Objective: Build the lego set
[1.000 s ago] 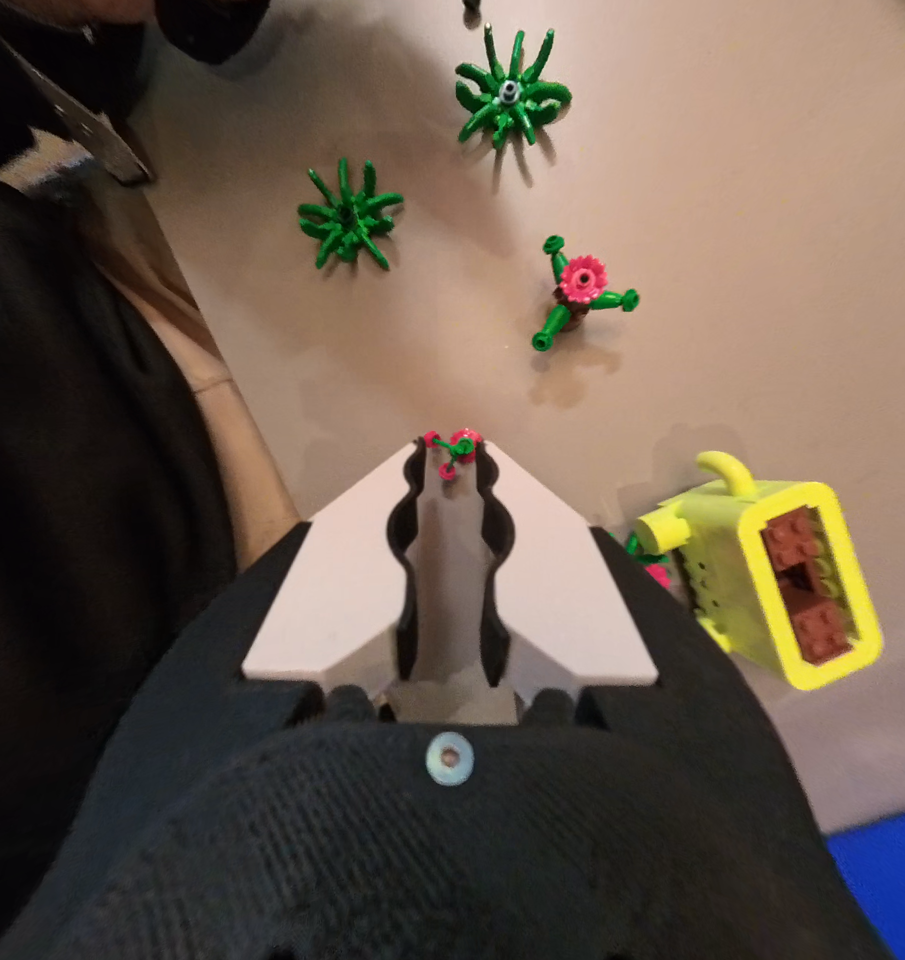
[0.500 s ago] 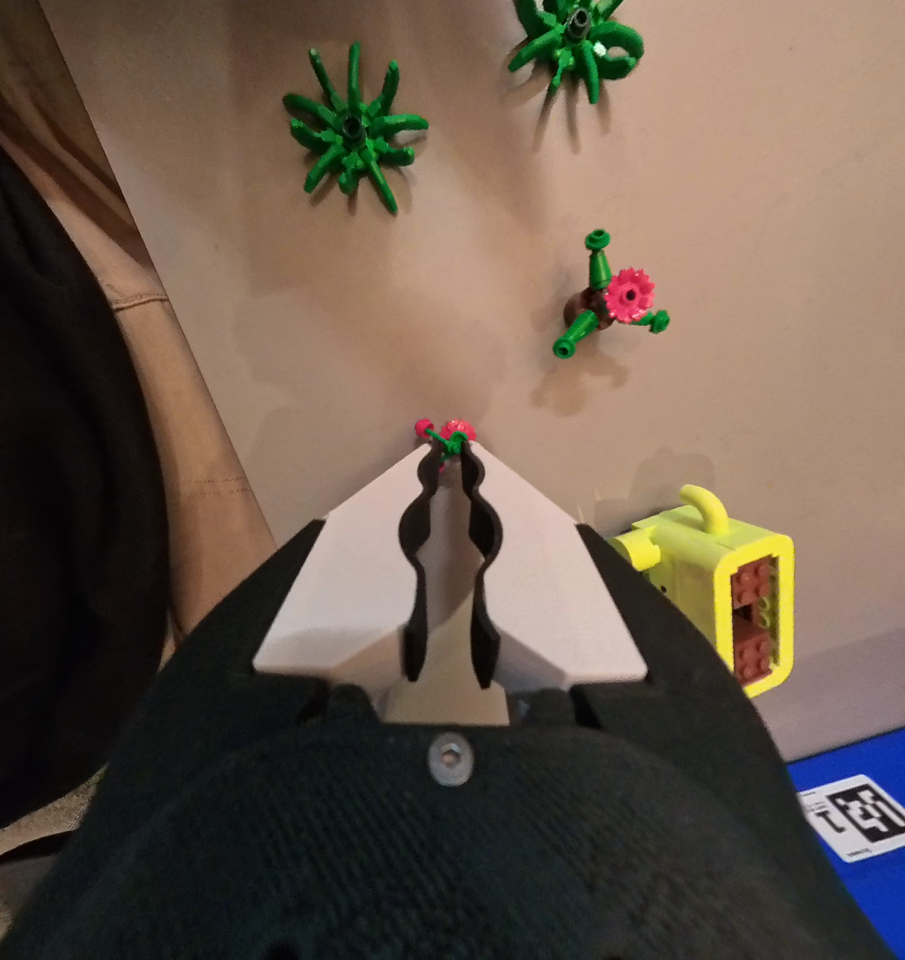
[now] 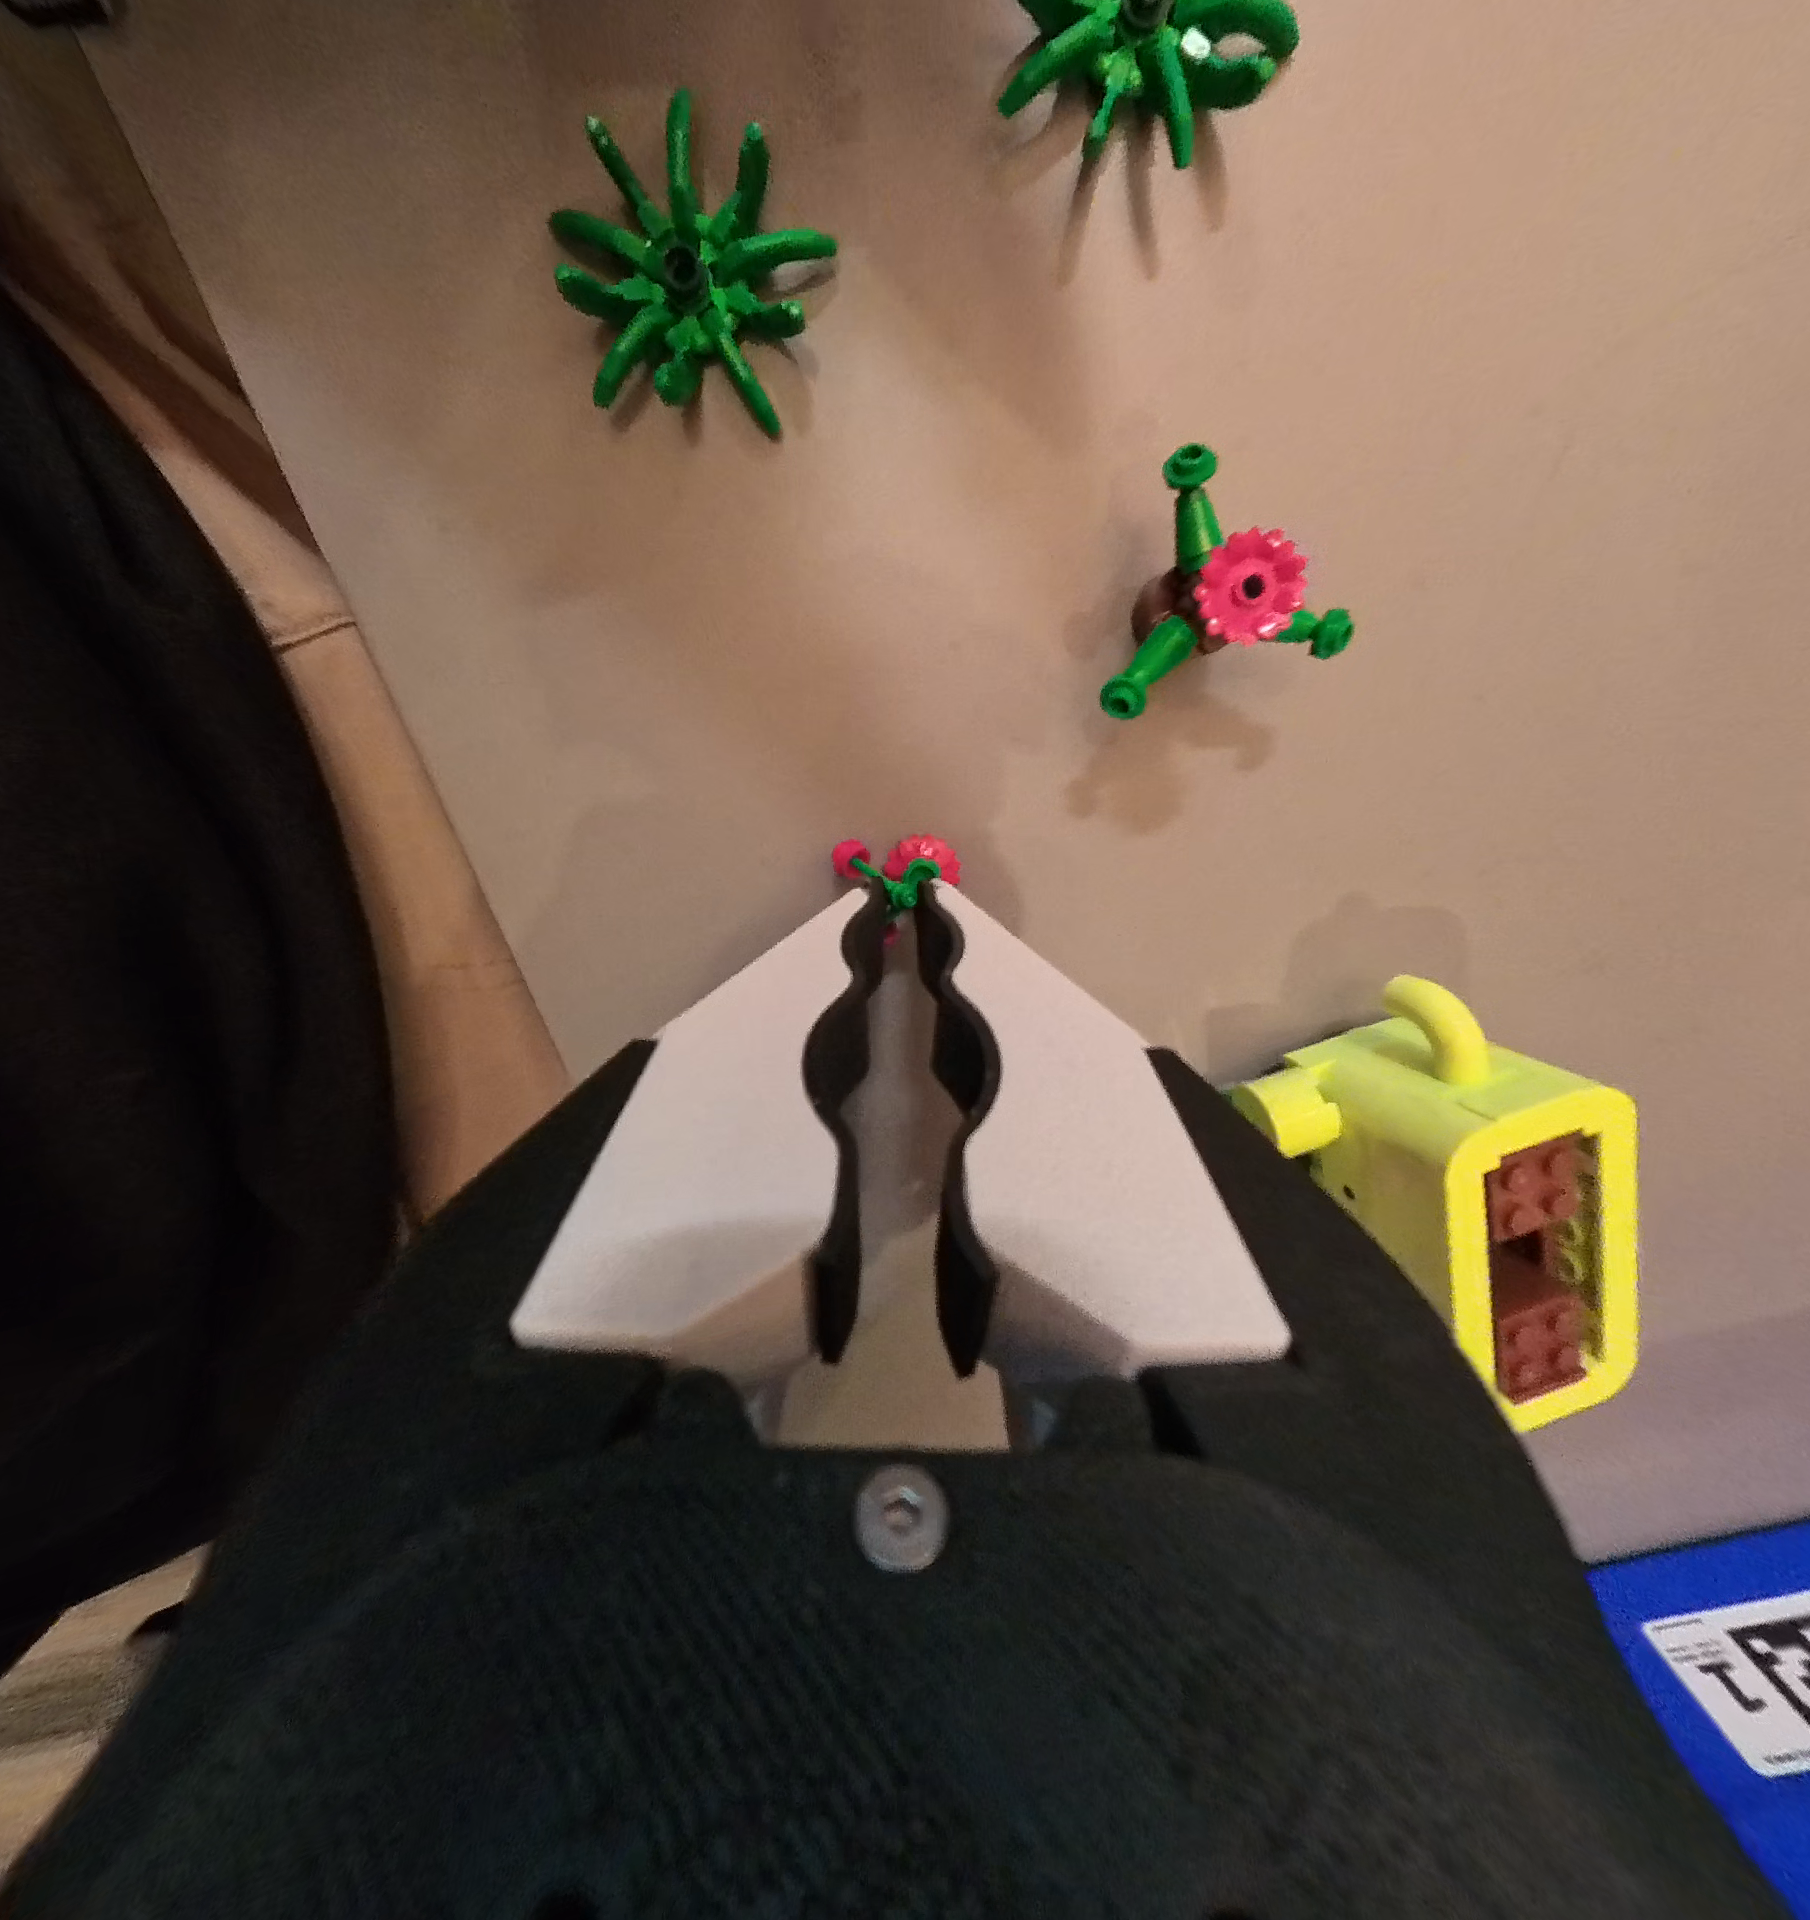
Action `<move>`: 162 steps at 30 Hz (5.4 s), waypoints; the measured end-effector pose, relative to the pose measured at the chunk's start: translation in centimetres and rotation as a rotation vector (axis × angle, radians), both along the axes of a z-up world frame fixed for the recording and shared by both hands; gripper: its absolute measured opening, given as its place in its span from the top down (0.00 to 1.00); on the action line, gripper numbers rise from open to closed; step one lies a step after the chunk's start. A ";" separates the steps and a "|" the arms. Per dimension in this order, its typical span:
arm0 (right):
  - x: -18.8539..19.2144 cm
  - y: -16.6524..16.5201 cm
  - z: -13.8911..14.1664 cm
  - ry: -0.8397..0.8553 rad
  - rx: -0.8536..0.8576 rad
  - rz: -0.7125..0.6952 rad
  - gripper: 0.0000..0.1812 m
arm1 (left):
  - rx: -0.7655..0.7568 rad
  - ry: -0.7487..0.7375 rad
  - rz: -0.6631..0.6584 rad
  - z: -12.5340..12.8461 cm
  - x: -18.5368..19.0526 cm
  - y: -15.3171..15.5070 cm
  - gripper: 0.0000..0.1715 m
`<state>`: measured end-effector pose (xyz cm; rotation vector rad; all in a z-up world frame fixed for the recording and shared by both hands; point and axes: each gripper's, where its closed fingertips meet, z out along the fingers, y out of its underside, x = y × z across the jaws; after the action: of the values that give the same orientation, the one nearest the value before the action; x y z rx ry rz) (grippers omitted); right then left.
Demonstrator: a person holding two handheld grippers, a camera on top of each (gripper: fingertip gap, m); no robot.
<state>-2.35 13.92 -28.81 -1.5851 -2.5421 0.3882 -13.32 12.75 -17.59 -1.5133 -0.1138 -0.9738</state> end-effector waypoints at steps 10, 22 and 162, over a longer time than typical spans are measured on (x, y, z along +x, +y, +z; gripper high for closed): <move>-0.2 0.1 0.0 -0.109 -0.015 -0.041 0.98 | -0.002 0.003 -0.002 -0.1 0.1 0.0 0.83; -0.5 0.4 -0.1 -0.195 -0.047 -0.080 0.98 | -0.002 0.003 -0.004 0.0 0.1 0.0 0.82; 1.4 8.7 8.9 1.148 -0.382 -0.588 0.82 | 0.052 0.179 0.049 0.2 -3.4 -1.9 0.93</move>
<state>-0.91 22.64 -19.92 -1.4451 -1.1436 1.2718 -16.72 10.87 -17.38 -1.5356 0.0025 -0.7931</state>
